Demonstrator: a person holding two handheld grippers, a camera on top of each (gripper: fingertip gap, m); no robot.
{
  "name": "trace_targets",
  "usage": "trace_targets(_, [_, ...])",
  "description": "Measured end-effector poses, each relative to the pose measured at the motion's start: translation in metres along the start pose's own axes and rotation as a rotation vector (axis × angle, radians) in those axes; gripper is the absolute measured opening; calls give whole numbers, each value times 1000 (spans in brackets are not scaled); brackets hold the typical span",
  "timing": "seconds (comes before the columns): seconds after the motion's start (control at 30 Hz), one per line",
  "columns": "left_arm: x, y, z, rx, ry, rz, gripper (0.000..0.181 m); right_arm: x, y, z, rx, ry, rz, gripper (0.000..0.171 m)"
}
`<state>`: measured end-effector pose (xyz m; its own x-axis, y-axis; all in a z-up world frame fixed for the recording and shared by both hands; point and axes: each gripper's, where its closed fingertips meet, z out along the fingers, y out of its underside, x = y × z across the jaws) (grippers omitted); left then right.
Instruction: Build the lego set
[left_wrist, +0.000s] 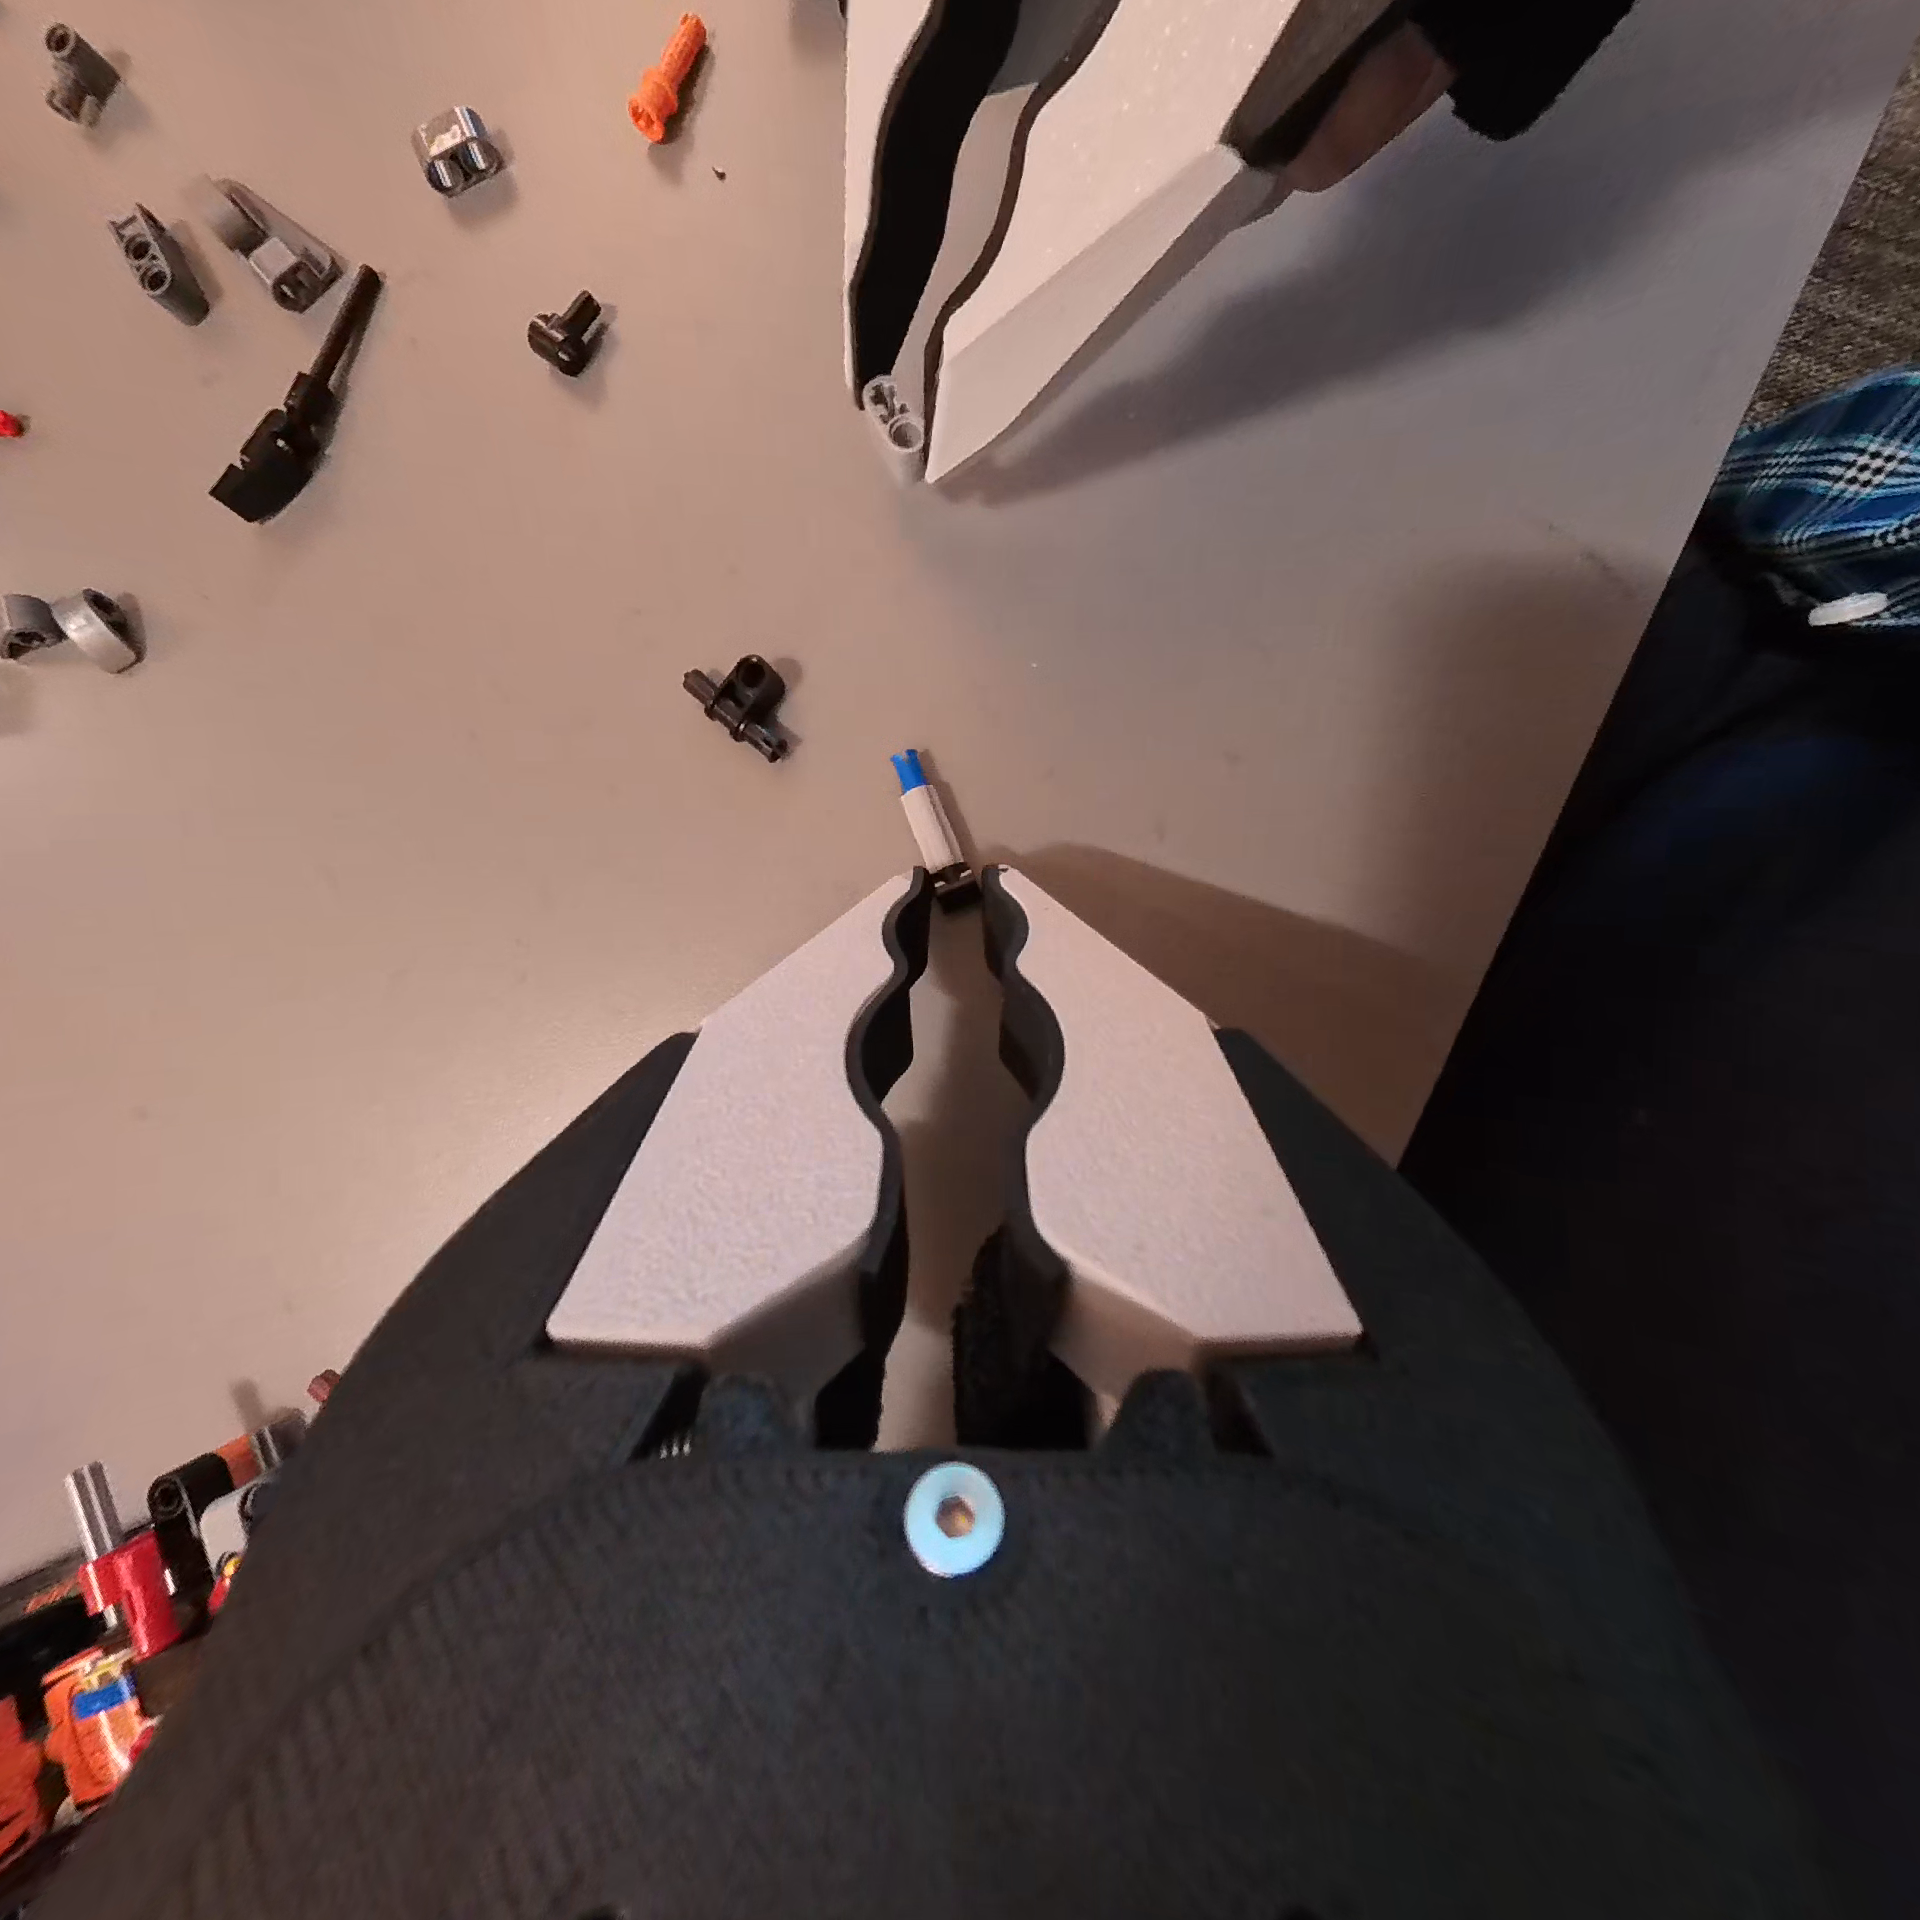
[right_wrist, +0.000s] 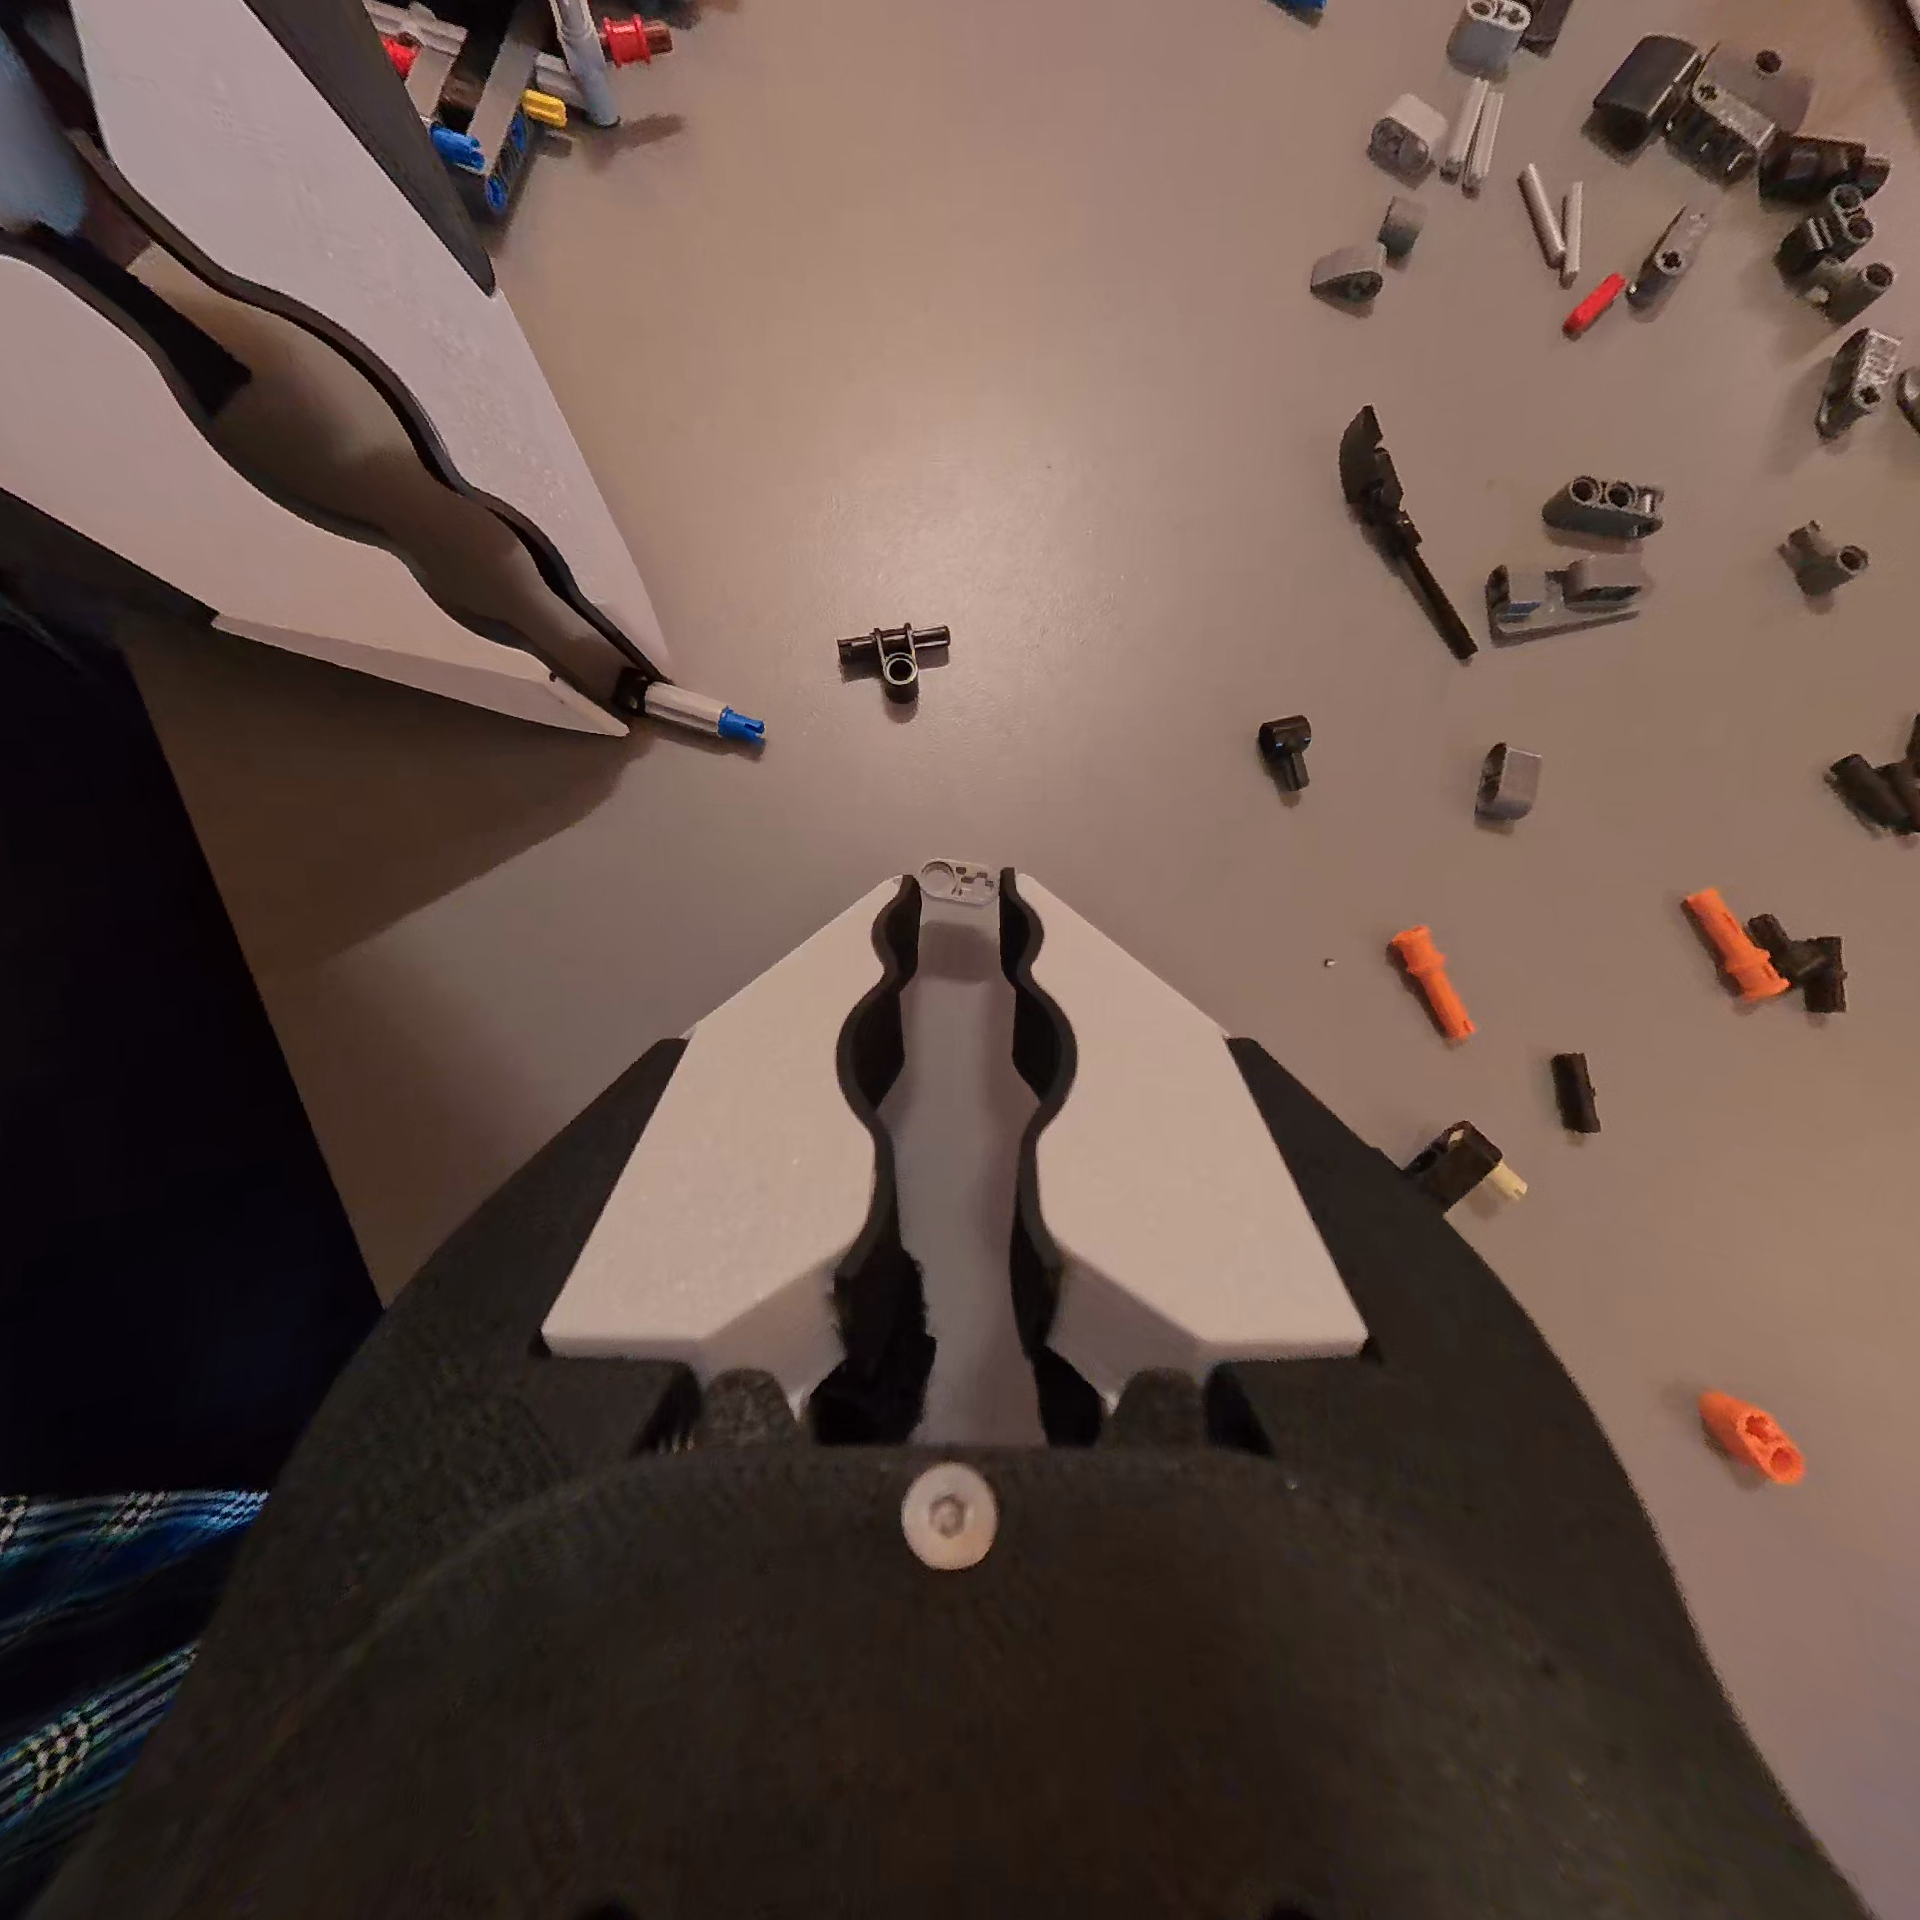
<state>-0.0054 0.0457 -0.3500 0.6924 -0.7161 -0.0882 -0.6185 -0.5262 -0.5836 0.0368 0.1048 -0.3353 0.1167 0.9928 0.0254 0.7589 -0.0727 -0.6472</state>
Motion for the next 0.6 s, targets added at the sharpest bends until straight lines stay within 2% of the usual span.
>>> trace_targets(0.03, [0,0,0,1,-2,4,8,0,1,0,-3,1,1,14])
trace_targets(0.6, [-5,1,-1,7,-23,25,8,3,11,8,-29,14,7,13])
